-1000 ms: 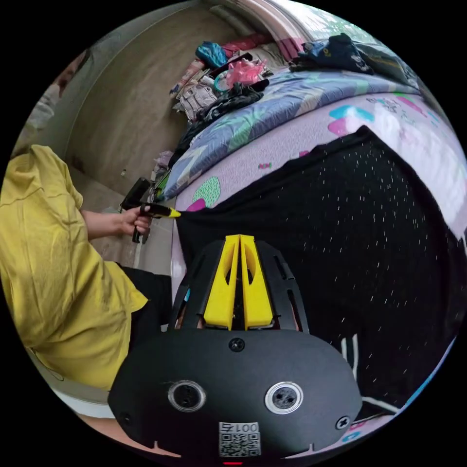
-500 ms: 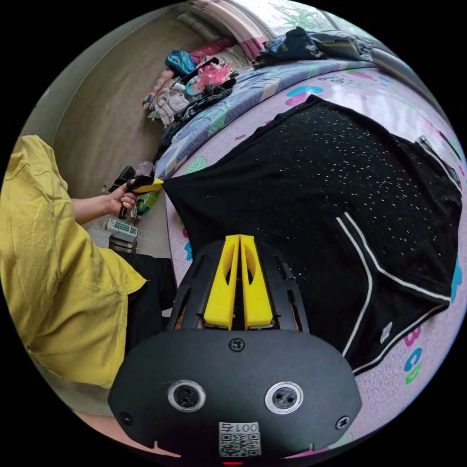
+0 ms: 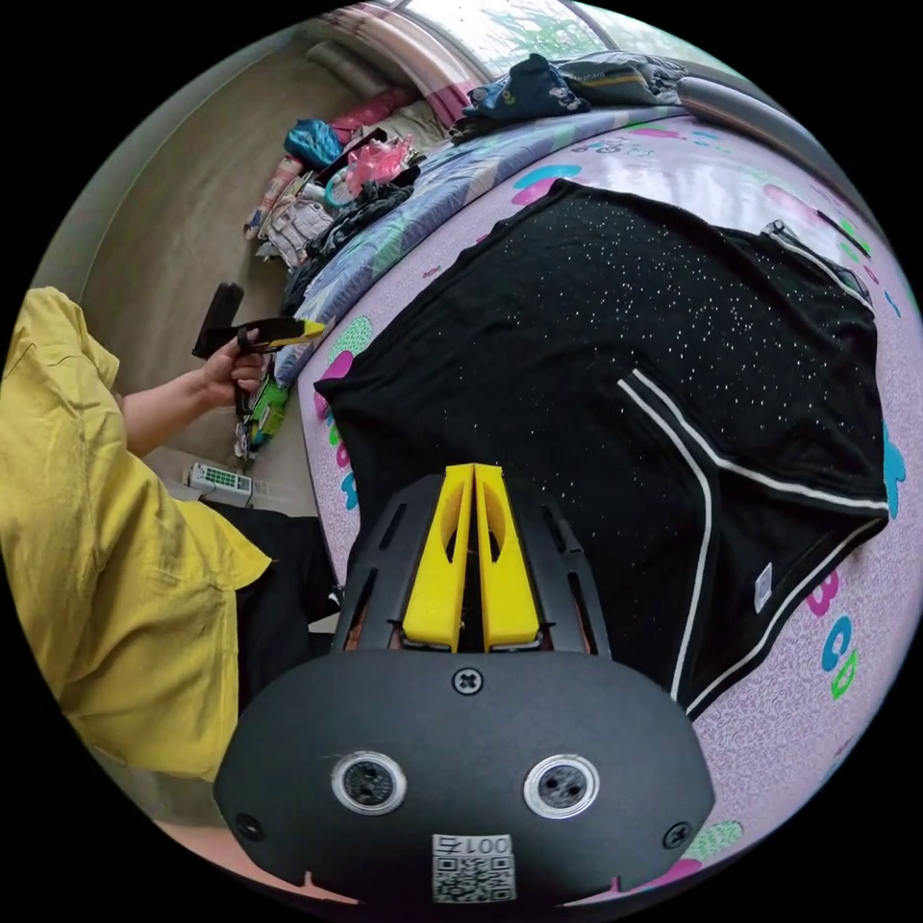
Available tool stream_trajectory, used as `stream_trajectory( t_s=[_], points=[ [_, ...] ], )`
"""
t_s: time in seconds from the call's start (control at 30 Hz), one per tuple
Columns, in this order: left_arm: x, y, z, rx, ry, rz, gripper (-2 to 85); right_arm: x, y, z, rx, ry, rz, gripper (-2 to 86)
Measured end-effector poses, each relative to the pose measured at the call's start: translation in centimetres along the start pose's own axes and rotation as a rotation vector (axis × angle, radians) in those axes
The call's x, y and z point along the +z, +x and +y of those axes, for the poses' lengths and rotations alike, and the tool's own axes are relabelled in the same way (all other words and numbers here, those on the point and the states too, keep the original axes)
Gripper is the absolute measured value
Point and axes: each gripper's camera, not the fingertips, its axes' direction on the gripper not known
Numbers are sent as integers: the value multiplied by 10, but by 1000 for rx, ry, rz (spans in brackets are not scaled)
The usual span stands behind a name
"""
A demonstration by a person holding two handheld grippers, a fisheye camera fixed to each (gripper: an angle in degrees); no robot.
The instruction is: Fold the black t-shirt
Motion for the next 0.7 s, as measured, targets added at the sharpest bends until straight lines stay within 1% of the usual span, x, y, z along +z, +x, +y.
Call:
stream_trajectory(
  t_s=[0.03,0.07,0.13,0.17,0.23,0.33,0.43,0.47,0.53,0.6,0.63,0.7],
  points=[
    [19,21,-14,87,-24,-16,-16,-1,1,-4,1,4,6,6],
    [37,39,-27,158,-48,20,-16,-2,4,-13,6,17,13,6],
    [66,61,-43,233,-115,93,-16,-4,13,-23,40,28,-2,6],
    [80,71,-48,268,-143,81,-16,-5,19,-25,76,38,-18,6],
    [96,75,-50,265,-174,69,-16,-6,23,-22,118,63,-32,5],
    [110,70,-48,201,-225,50,-15,-8,24,-13,171,94,-21,5],
    [104,71,-49,210,-223,-65,-15,-13,24,-12,199,113,4,4],
    [97,72,-51,218,-210,-125,-14,-19,23,-14,191,127,19,4],
    [84,80,-58,265,-166,-180,-14,-37,25,-17,179,181,53,4],
    [73,91,-72,345,-124,-203,-13,-73,43,-21,185,276,113,5],
    [69,99,-86,388,-104,-202,-10,-83,50,-23,188,294,126,6],
    [69,108,-117,409,-104,-179,-1,-119,82,-35,175,337,172,13]
  ],
)
